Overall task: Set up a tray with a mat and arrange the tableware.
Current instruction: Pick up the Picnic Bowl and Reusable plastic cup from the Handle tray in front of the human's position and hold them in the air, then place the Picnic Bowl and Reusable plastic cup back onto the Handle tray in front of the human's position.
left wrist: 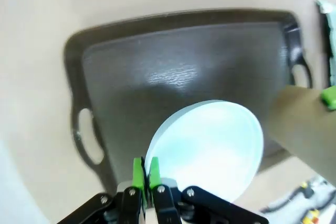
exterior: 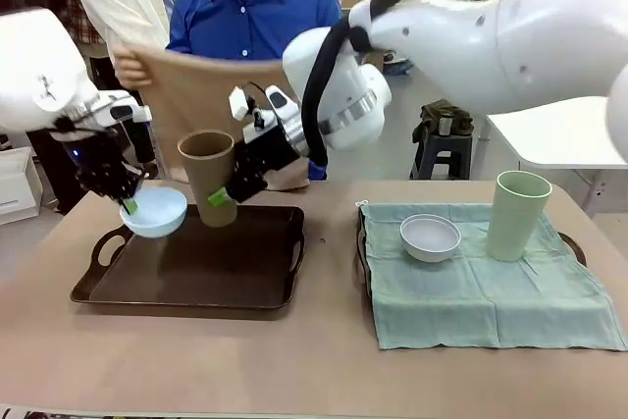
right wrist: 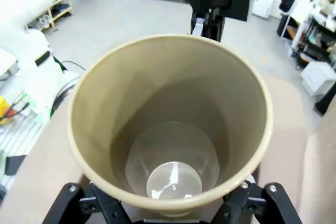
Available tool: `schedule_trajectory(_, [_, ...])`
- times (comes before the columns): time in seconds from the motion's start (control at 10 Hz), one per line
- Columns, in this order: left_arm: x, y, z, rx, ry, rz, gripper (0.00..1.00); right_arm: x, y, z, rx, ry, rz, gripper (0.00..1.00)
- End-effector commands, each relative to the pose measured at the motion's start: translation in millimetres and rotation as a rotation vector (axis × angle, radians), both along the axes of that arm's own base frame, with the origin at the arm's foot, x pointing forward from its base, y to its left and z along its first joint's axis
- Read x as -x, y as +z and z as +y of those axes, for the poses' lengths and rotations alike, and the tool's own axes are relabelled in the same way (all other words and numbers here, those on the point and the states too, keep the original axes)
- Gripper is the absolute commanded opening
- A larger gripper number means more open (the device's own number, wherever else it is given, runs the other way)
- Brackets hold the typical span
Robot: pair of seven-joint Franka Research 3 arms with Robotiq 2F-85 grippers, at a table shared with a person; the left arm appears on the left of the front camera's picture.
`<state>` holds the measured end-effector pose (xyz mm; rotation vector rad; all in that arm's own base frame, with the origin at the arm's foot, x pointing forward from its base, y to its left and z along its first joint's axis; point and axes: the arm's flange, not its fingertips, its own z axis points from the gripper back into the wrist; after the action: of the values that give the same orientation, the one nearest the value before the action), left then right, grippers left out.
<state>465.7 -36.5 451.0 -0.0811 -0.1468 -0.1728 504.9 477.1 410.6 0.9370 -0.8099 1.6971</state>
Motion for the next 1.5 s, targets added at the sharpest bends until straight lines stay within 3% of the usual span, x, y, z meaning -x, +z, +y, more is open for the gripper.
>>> schedule_trajectory(0.0, [25,63,-1,0.016,0.005,-0.089,0.01,43,50,-11,0.043,-0.010,-0.051,0.23])
schedule_trajectory(0.3, [54,135,-4,-0.009,0.024,-0.194,0.01,83,112,-6,0.057,-0.015,-0.113,0.23])
schedule_trajectory(0.5, [54,139,-3,-0.012,0.032,-0.177,0.01,82,118,-17,0.091,-0.014,-0.077,0.23])
schedule_trajectory(0.6, [55,129,1,-0.012,0.028,-0.140,0.01,83,127,-2,0.028,0.009,-0.114,0.23])
schedule_trajectory(0.7, [60,149,0,0.010,0.000,-0.212,0.01,83,127,-2,0.028,0.009,-0.114,0.23])
schedule_trajectory(1.4, [60,149,0,0.010,0.000,-0.212,0.01,83,127,-2,0.028,0.009,-0.114,0.23])
